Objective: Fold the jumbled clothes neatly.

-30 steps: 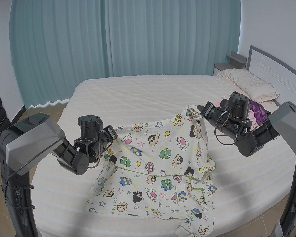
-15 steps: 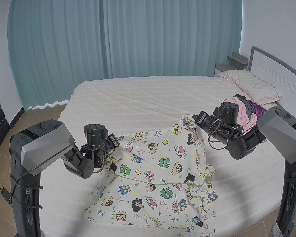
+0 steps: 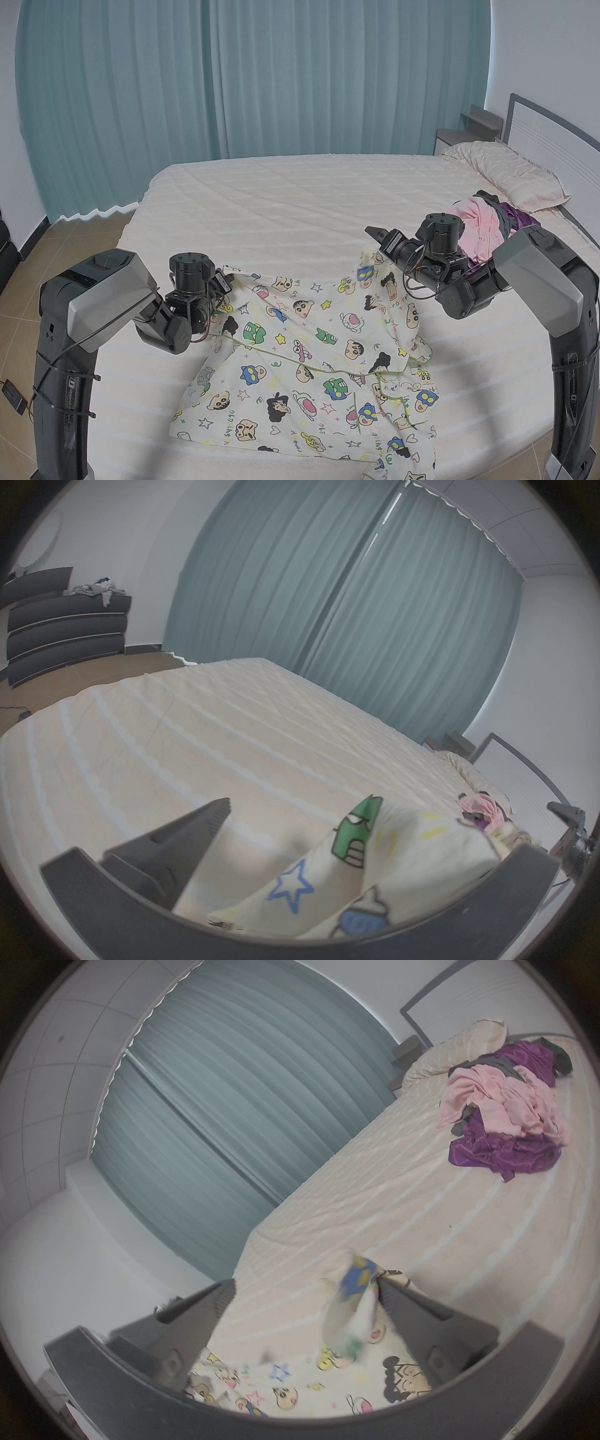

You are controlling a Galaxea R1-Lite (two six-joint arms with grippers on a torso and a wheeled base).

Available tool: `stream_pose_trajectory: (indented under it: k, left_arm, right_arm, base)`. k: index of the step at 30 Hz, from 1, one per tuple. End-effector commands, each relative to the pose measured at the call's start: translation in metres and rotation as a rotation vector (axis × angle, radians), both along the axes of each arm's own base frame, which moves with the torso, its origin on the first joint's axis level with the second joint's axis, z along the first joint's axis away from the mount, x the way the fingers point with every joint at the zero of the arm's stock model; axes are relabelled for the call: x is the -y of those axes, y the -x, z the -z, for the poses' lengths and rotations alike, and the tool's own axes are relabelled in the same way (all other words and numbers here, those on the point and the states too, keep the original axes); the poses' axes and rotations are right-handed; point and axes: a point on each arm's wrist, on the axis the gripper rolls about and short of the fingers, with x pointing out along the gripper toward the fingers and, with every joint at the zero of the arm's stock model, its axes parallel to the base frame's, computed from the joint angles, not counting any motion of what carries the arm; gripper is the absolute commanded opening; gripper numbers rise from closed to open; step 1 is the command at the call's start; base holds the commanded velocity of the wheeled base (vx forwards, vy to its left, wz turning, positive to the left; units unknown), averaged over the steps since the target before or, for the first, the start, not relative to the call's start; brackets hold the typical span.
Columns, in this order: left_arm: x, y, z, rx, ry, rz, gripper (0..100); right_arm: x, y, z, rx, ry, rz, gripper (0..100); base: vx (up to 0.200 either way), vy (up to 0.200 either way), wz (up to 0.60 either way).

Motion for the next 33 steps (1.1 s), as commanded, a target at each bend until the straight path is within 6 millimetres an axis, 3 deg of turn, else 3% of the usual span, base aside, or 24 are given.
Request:
stream_pose_trajectory:
  k: [1, 6, 10, 14, 17, 19, 22, 23, 29, 30, 32, 33]
  left_arm:
    - [-0.021, -0.014, 0.007, 0.006, -0.006, -0.068, 100]
    - [-0.046, -0.025, 0.004, -0.009, -0.012, -0.127, 100]
    - [-0.066, -0.027, 0.004, -0.022, -0.018, -0.167, 100]
    - [-0.081, -0.027, 0.004, -0.093, -0.031, -0.192, 100]
    - [-0.091, -0.027, -0.006, -0.092, -0.022, -0.214, 100]
    - [-0.099, -0.022, -0.019, -0.075, -0.002, -0.236, 100]
    - [-0.101, -0.002, -0.04, -0.069, 0.073, -0.224, 100]
    - [-0.1, 0.013, -0.051, -0.075, 0.125, -0.197, 100]
    - [-0.081, 0.075, -0.077, -0.12, 0.29, -0.106, 100]
    - [-0.076, 0.095, -0.08, -0.145, 0.339, -0.085, 100]
    - [-0.068, 0.116, -0.082, -0.177, 0.401, -0.055, 100]
    - [-0.068, 0.116, -0.082, -0.177, 0.401, -0.055, 100]
  right_arm:
    - [-0.003, -0.015, 0.01, 0.006, -0.084, 0.063, 100]
    - [0.004, -0.027, 0.007, 0.035, -0.113, 0.126, 100]
    - [0.01, -0.019, 0.015, -0.01, -0.091, 0.15, 100]
    - [0.033, -0.002, 0.016, -0.065, -0.03, 0.162, 100]
    - [0.054, 0.007, 0.017, -0.087, 0.033, 0.176, 100]
    - [0.078, 0.022, 0.021, -0.125, 0.093, 0.203, 100]
    - [0.109, 0.053, 0.03, -0.206, 0.192, 0.197, 100]
    - [0.12, 0.073, 0.038, -0.247, 0.233, 0.163, 100]
    - [0.138, 0.136, 0.064, -0.267, 0.322, 0.043, 100]
    - [0.139, 0.154, 0.074, -0.276, 0.356, -0.001, 100]
    - [0.145, 0.167, 0.09, -0.299, 0.419, -0.039, 100]
    - [0.145, 0.167, 0.09, -0.299, 0.419, -0.039, 100]
  base:
    - [0.0, 0.0, 0.0]
    - [0.0, 0.0, 0.0]
    - [0.0, 0.0, 0.0]
    - [0.0, 0.0, 0.0]
    - [0.0, 0.0, 0.0]
    - [0.0, 0.0, 0.0]
    - [0.0, 0.0, 0.0]
    - [0.0, 0.0, 0.0]
    - [0.0, 0.0, 0.0]
    - [0.0, 0.0, 0.0]
    - [0.0, 0.0, 0.0]
    - [0.0, 0.0, 0.0]
